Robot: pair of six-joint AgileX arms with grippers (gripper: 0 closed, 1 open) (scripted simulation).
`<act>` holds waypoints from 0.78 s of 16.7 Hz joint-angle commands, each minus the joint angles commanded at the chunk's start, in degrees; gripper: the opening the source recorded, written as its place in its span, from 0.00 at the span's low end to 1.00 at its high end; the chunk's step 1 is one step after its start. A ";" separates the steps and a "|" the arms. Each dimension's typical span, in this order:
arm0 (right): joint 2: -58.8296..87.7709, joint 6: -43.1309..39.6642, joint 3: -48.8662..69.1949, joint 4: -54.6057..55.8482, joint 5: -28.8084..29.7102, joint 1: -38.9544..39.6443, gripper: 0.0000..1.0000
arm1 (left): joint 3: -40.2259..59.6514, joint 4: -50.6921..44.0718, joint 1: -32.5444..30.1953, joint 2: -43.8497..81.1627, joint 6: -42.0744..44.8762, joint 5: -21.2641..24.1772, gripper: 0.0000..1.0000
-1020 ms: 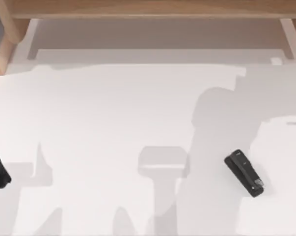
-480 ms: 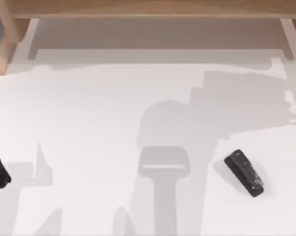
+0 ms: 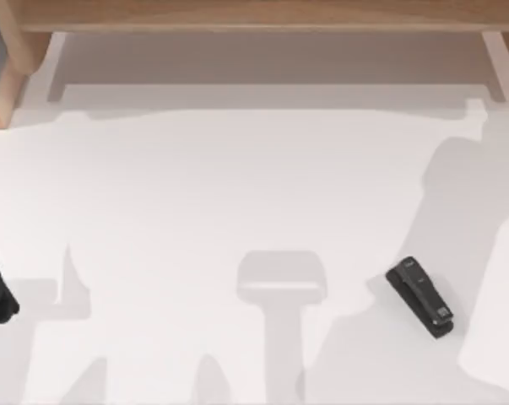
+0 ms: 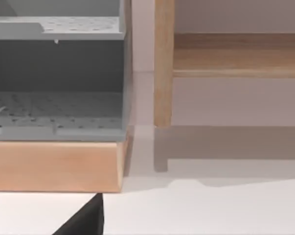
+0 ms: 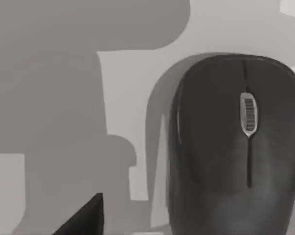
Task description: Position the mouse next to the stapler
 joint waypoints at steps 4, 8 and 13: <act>1.85 0.22 0.06 2.05 -0.15 0.47 1.00 | 0.00 0.00 0.00 0.00 0.00 0.00 1.00; 1.85 0.22 0.06 2.05 -0.15 0.47 0.85 | 0.00 0.00 0.00 0.00 0.00 0.00 1.00; 1.85 0.22 0.06 2.05 -0.15 0.47 0.47 | 0.00 0.00 0.00 0.00 0.00 0.00 1.00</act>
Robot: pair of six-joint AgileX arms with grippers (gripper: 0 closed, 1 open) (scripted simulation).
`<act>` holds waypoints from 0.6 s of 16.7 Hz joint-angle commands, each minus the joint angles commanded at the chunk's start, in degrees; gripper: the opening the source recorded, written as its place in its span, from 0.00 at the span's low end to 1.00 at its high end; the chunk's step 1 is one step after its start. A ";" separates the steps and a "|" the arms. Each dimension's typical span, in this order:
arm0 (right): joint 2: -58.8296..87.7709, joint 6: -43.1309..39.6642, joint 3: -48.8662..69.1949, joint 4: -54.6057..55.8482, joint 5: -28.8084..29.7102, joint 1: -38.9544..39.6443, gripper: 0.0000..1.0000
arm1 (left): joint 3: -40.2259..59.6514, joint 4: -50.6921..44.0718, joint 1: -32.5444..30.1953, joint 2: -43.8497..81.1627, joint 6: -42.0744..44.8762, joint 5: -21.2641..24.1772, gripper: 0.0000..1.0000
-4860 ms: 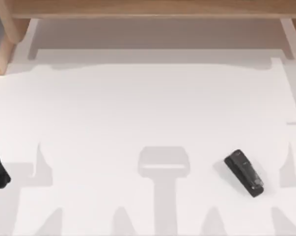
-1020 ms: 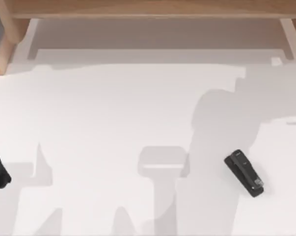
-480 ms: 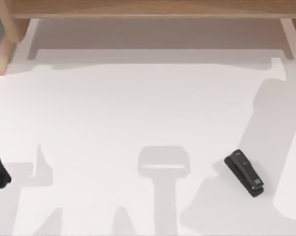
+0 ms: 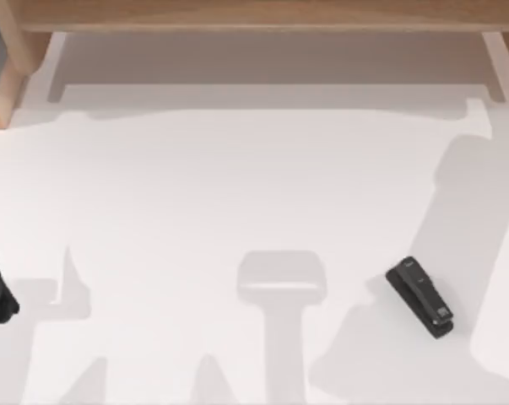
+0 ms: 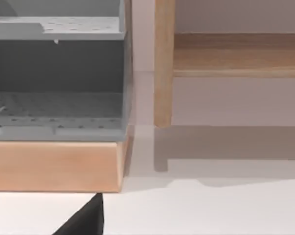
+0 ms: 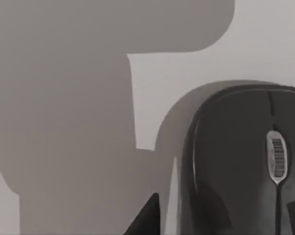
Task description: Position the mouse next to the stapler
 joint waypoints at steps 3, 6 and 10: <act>0.00 0.00 0.00 0.00 0.00 0.00 0.25 | 0.00 0.00 0.00 0.00 0.00 0.00 1.00; 0.00 0.00 0.00 0.00 0.00 0.00 0.02 | 0.00 0.00 0.00 0.00 0.00 0.00 1.00; 0.00 0.00 0.00 0.00 0.00 0.00 0.00 | 0.00 0.00 0.00 0.00 0.00 0.00 1.00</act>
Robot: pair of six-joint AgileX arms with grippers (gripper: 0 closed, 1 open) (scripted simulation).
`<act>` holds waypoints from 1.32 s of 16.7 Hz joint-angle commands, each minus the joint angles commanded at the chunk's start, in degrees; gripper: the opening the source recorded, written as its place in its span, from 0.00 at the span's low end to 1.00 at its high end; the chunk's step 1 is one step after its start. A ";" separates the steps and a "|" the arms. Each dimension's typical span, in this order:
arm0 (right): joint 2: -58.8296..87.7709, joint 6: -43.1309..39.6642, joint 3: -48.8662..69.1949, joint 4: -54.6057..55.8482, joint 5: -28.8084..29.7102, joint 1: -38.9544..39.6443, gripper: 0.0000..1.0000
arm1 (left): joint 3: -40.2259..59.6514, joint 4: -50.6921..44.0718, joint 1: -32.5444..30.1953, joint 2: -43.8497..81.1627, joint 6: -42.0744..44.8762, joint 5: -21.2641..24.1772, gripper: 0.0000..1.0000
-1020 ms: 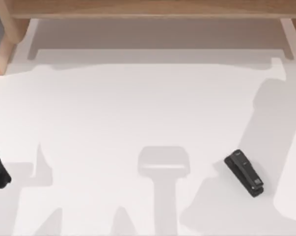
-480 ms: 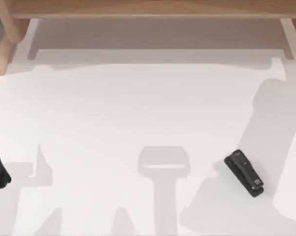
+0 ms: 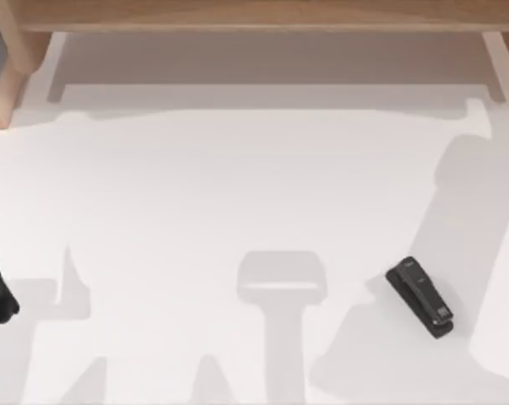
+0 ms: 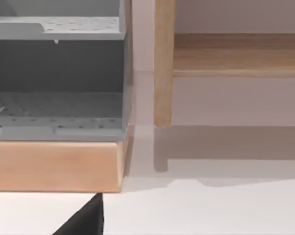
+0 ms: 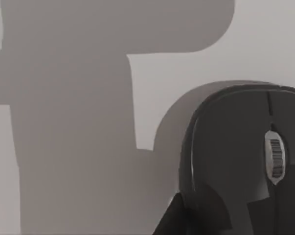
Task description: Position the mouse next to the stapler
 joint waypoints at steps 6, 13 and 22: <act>-0.01 0.09 0.00 -0.02 -0.02 -0.08 0.00 | 0.00 0.00 0.00 0.00 0.00 0.00 1.00; -9.09 1.26 -3.63 -1.82 1.08 -0.68 0.00 | 0.00 0.00 0.00 0.00 0.00 0.00 1.00; -31.25 8.06 -20.49 3.28 1.39 7.43 0.00 | 0.00 0.00 0.00 0.00 0.00 0.00 1.00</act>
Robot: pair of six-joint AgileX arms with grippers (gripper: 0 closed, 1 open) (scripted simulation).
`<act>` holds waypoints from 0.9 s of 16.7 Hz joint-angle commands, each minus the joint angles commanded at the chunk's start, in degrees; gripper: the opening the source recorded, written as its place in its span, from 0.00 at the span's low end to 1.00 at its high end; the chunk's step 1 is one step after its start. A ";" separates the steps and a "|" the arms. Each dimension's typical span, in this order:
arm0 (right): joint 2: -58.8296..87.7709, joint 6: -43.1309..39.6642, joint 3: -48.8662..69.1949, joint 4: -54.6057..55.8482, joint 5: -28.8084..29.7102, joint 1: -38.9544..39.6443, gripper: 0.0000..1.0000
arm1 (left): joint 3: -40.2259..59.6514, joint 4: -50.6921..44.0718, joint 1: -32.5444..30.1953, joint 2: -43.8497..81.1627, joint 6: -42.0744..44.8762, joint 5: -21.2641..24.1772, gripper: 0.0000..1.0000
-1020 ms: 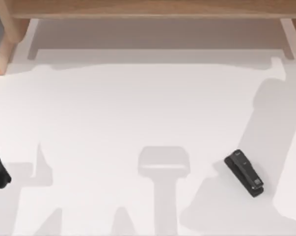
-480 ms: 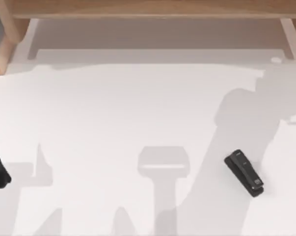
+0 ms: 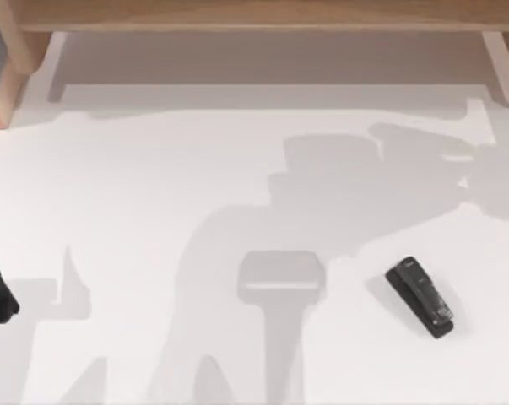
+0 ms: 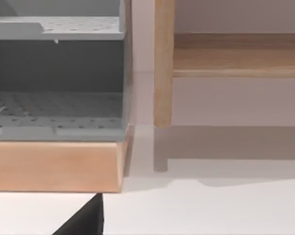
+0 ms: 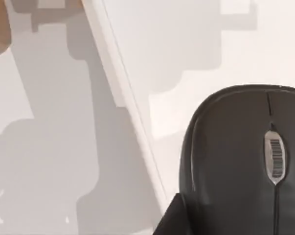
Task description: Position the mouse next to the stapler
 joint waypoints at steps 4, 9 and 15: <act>-9.67 2.92 -11.60 3.63 0.31 5.19 0.00 | 0.00 0.00 0.00 0.00 0.00 0.00 1.00; -18.87 5.15 -28.08 8.53 0.56 11.62 0.00 | 0.00 0.00 0.00 0.00 0.00 0.00 1.00; -24.22 5.44 -46.49 15.10 0.28 18.26 0.00 | 0.00 0.00 0.00 0.00 0.00 0.00 1.00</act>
